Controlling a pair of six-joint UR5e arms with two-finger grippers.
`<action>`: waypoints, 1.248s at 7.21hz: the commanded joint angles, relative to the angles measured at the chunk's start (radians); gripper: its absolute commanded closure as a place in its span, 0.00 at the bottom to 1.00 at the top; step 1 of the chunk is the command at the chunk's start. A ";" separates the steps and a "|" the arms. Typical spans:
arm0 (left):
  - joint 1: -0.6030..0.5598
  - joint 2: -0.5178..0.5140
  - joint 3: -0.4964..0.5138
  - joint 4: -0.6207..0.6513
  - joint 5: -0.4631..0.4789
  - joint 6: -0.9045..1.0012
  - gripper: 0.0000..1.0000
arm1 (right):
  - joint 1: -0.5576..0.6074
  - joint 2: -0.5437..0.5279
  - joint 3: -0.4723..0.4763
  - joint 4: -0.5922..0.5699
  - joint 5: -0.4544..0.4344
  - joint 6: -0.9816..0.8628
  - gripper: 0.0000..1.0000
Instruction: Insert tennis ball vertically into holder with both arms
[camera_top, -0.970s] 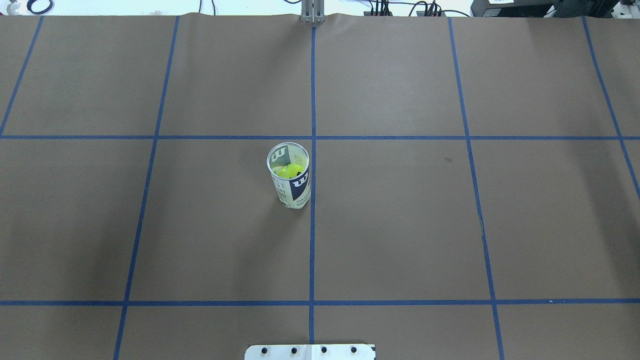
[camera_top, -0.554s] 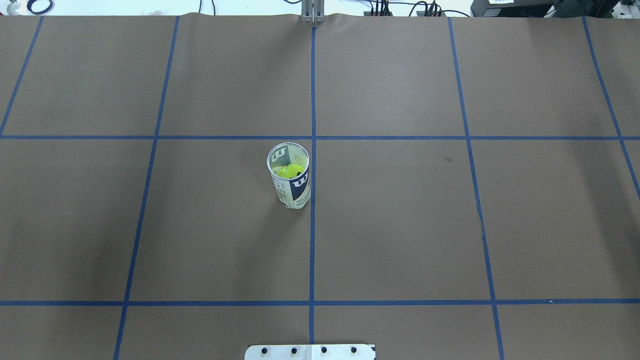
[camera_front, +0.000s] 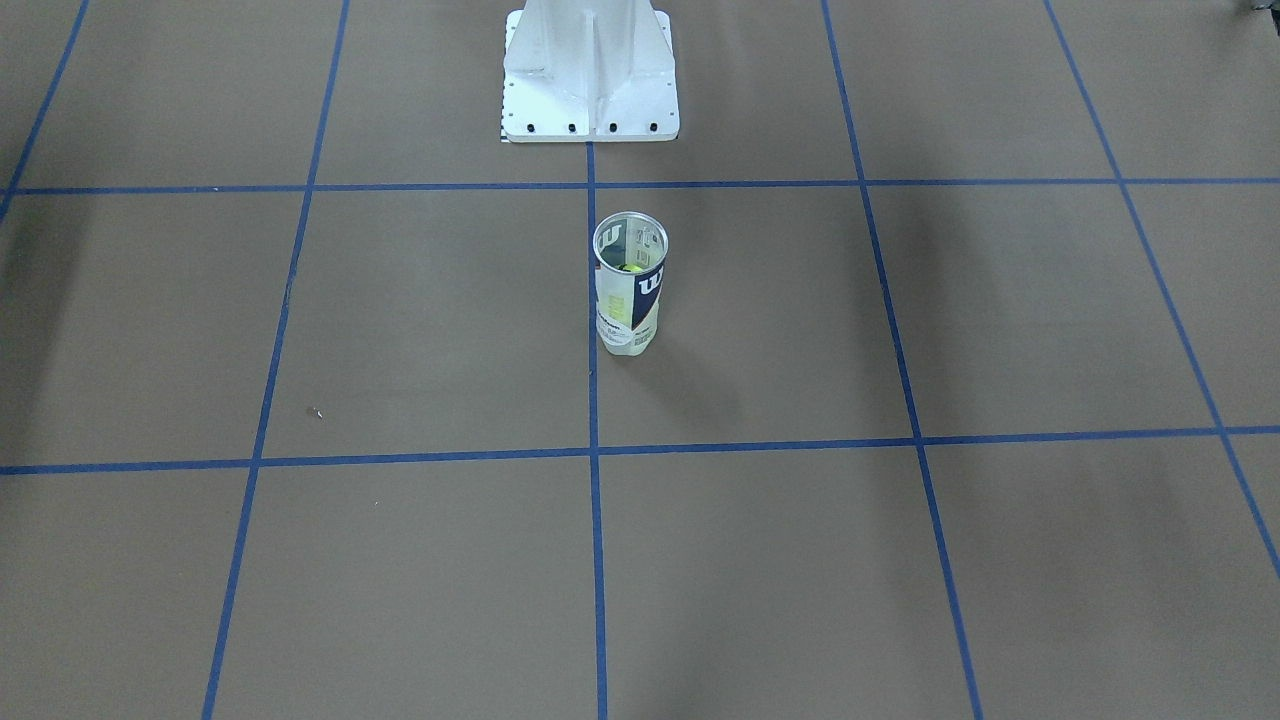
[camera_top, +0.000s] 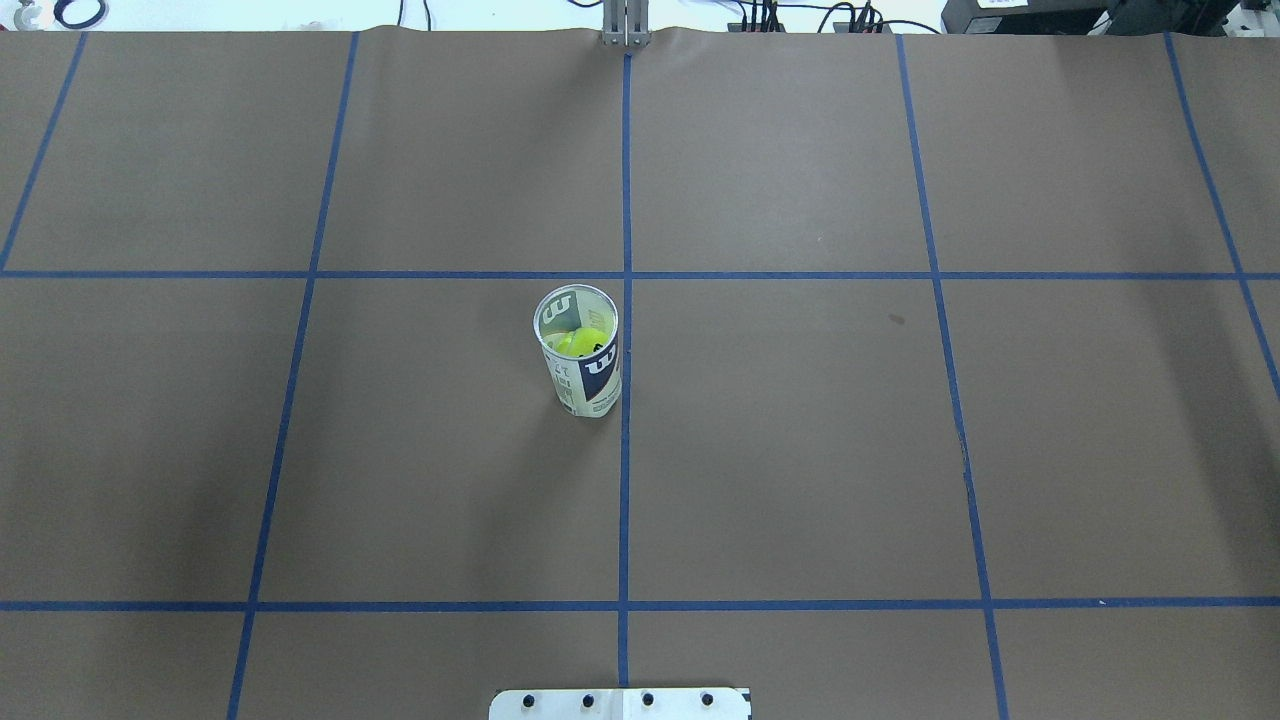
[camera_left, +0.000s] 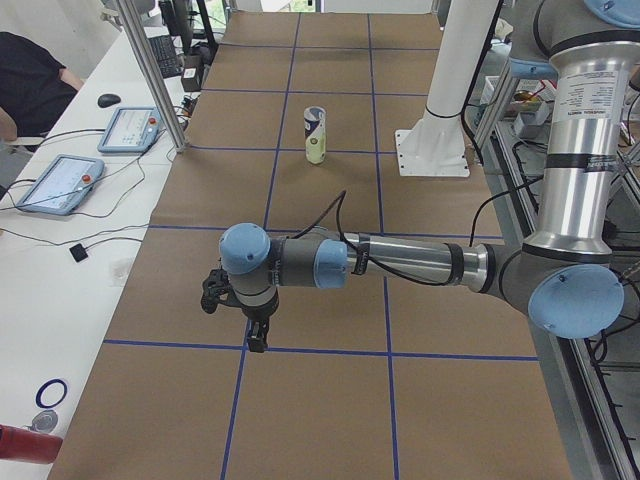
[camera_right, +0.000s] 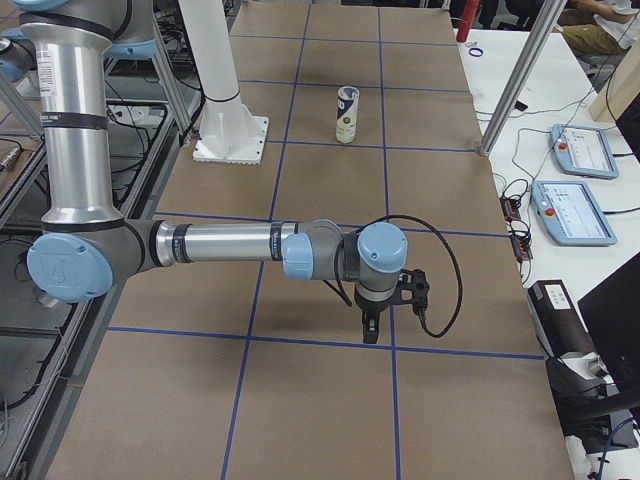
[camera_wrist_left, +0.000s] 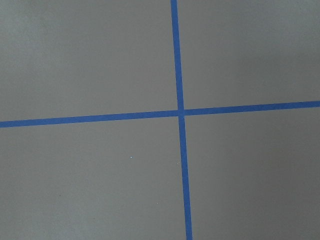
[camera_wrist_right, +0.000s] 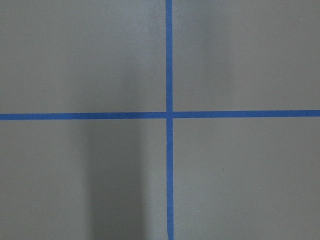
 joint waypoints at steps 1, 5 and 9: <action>0.000 0.000 0.001 0.001 -0.001 0.000 0.00 | -0.001 0.002 -0.001 0.000 -0.001 0.000 0.01; 0.001 0.000 0.005 0.001 -0.001 0.000 0.00 | 0.008 0.006 0.005 -0.002 0.012 0.006 0.01; 0.000 -0.003 0.007 0.001 0.000 0.000 0.00 | 0.008 0.003 -0.001 -0.002 0.013 0.000 0.01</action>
